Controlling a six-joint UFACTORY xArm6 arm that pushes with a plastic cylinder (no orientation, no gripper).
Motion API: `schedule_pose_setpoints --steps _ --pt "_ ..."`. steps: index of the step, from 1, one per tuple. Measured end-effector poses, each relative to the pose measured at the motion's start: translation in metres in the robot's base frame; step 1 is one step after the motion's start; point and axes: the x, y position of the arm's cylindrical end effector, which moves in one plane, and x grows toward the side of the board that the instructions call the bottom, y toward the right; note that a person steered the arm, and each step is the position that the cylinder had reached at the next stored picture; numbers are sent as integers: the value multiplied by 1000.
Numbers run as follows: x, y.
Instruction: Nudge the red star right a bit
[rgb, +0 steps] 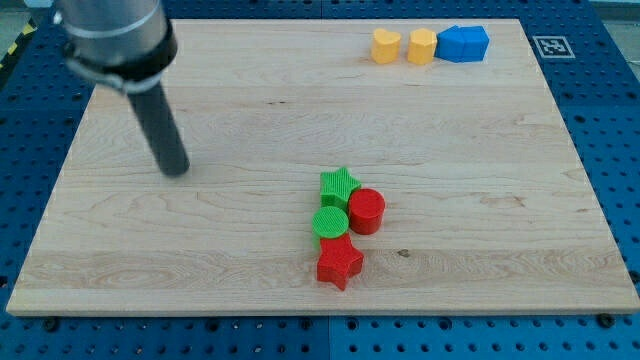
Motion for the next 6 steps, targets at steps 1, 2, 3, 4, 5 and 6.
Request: schedule_pose_setpoints --steps 1,2,3,4,5,6 --pt "57 1" --pt "117 44" --pt "124 66" --pt "124 142" --pt "123 213" --pt "109 265"
